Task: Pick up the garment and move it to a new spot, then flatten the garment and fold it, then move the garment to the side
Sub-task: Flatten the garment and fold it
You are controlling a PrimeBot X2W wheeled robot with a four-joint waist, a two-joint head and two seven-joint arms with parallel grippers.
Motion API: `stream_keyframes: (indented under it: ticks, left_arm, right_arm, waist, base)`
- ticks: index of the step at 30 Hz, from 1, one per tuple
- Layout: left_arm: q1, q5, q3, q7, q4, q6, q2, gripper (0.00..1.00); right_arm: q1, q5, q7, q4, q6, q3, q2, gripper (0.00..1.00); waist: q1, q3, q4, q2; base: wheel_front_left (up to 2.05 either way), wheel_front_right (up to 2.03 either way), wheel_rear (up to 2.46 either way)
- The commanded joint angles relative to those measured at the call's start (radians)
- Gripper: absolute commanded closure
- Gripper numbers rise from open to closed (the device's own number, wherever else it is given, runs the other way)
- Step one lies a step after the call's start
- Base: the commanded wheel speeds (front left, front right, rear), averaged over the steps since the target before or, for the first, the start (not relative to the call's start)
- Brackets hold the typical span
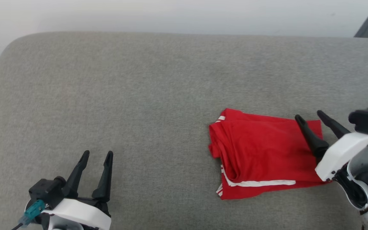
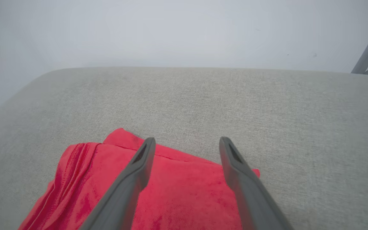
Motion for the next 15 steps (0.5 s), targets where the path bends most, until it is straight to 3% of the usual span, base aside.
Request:
stream_keyframes:
  ticks: [1,8,15]
  left_arm:
    - [0.017,-0.005,0.008,-0.002,-0.001,0.002,0.004,0.00]
    - [0.070,0.008,0.053,-0.002,-0.019,0.002,0.001,0.00]
    - [0.116,0.028,0.089,-0.002,-0.041,0.002,-0.013,0.00]
  right_arm:
    - [-0.007,-0.008,-0.052,0.020,0.000,0.001,-0.010,0.00]
    - [0.019,-0.026,-0.349,0.153,0.000,0.014,0.025,0.00]
    - [0.072,-0.080,-0.402,0.179,0.000,-0.013,0.072,0.00]
  waist:
    - [0.0000,-0.020,-0.020,0.0000]
    - [0.0000,-0.072,-0.061,0.0000]
    - [0.0000,-0.105,-0.067,0.0000]
  base:
    - [0.00,0.00,0.00]
    - [0.00,0.00,0.00]
    - [0.00,0.00,0.00]
